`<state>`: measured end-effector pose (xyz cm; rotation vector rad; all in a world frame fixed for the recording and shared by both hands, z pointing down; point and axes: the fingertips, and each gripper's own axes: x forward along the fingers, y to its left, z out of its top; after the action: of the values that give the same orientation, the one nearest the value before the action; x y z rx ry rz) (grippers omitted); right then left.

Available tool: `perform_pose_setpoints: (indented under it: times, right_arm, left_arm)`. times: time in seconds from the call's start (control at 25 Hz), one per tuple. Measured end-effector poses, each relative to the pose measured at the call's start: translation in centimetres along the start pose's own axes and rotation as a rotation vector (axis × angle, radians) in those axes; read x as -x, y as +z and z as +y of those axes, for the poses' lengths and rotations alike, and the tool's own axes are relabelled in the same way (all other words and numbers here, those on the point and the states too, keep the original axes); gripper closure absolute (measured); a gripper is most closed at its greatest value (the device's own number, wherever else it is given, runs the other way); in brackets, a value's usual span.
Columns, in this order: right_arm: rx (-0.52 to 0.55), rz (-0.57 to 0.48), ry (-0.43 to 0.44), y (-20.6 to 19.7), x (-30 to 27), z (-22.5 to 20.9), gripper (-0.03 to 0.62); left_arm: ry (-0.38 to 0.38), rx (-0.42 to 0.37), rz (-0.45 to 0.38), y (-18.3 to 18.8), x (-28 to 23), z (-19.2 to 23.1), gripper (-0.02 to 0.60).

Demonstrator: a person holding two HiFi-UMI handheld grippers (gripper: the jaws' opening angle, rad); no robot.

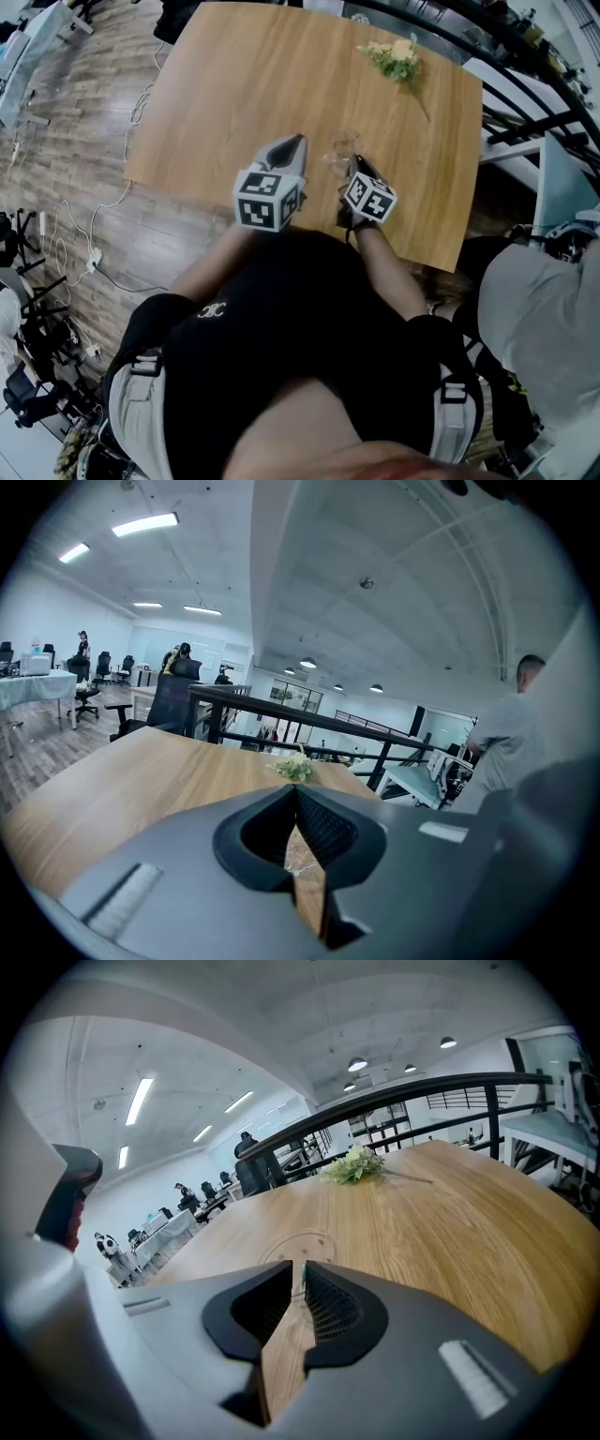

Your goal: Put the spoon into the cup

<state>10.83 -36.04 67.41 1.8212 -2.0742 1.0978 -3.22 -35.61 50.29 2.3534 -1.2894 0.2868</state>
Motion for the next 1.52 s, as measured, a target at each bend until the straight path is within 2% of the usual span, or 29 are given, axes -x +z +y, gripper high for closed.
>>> perform_pose_setpoints:
  times: [0.32,0.8,0.96,1.04,1.16,1.28,1.52]
  right_arm:
    - [-0.007,0.013,-0.007,-0.3,0.3,-0.3,0.499]
    - [-0.021,0.034,-0.027,-0.8,0.4,-0.9,0.454]
    - [-0.004,-0.007,-0.048,0.0,1.0,-1.3,0.476]
    - [0.016,-0.040,-0.053,0.6,1.3,-1.1,0.522]
    - [0.048,-0.084,-0.048,1.7,1.9,-0.5,0.542]
    - [0.104,-0.132,-0.039,2.9,2.5,0.5,0.589]
    - [0.163,-0.214,-0.001,5.4,4.6,2.9,0.589]
  left_arm:
    - [0.000,-0.004,-0.001,-0.2,0.2,-0.3,0.571]
    - [-0.016,-0.010,0.011,-0.3,0.0,-0.7,0.571]
    - [-0.024,-0.012,0.012,-0.3,-0.1,-0.9,0.571]
    - [-0.029,-0.012,0.011,-0.3,-0.2,-1.0,0.571]
    - [-0.037,-0.013,0.010,-0.3,-0.3,-1.1,0.569]
    - [-0.047,-0.017,0.007,-0.1,-0.5,-1.2,0.571]
    - [-0.068,-0.021,0.012,0.0,-0.6,-2.0,0.571]
